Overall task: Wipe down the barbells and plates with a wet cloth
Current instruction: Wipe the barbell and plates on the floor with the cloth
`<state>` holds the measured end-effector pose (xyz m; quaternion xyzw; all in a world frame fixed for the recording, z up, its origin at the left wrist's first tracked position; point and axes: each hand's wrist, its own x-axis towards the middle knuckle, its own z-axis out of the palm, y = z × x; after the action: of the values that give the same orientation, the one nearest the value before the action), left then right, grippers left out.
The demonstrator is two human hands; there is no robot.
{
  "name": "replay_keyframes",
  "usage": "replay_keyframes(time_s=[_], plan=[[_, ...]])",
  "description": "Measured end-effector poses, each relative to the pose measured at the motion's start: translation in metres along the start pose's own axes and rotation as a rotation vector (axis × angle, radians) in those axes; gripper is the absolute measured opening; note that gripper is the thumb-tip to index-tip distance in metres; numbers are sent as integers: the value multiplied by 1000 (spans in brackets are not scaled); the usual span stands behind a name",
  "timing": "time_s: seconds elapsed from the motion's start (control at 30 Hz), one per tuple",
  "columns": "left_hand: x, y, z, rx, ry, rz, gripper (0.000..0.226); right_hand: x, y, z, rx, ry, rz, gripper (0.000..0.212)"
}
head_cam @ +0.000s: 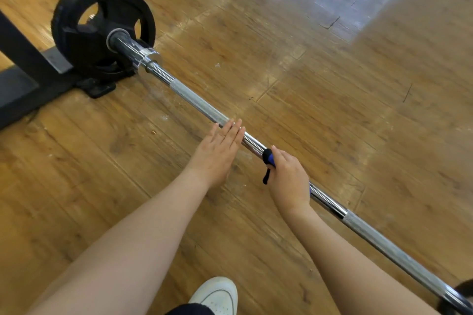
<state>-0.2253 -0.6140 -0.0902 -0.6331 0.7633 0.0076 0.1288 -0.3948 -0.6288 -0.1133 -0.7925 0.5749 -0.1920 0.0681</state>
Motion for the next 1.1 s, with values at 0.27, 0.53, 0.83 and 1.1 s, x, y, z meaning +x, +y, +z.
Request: replay_keyframes(time_s=[0.27,0.53,0.83,1.1], plan=[[3,-6,4,22,10,-46,66,48,-37,14,-25,-112,-173,27],[15,-10,10,38,42,-8,73,15,-9,14,-108,-56,-141,51],[41,-17,-1,49,47,-9,69,45,-45,17,-142,-198,-47,37],[43,-16,3,42,49,-10,63,26,-10,-3,-57,-313,-13,45]])
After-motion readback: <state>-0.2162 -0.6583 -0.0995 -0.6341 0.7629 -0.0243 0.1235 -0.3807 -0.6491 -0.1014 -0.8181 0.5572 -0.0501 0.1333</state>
